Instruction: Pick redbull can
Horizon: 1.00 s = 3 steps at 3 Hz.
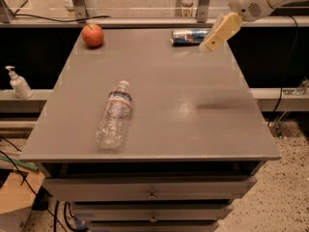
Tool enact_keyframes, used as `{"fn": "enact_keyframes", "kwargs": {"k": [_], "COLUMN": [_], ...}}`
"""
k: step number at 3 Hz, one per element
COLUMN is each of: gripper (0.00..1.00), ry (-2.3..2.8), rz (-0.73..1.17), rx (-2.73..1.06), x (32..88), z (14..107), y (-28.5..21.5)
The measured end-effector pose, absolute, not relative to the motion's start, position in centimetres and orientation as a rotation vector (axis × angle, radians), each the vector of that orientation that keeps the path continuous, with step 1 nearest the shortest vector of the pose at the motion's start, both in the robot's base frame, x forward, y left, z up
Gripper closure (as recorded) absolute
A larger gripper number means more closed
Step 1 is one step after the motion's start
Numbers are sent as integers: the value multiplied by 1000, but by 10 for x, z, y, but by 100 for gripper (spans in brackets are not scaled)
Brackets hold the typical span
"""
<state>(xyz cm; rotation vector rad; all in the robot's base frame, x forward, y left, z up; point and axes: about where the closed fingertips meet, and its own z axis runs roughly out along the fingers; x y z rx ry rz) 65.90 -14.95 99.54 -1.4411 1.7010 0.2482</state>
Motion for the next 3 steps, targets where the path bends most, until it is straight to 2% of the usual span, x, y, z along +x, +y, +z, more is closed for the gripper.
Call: {"fn": "enact_keyframes", "kwargs": {"k": [3], "gripper": [0], "ry": [1676], "rz": [272], "rx": [-1176], "x": [744], "z": [964], "y": [-132]}}
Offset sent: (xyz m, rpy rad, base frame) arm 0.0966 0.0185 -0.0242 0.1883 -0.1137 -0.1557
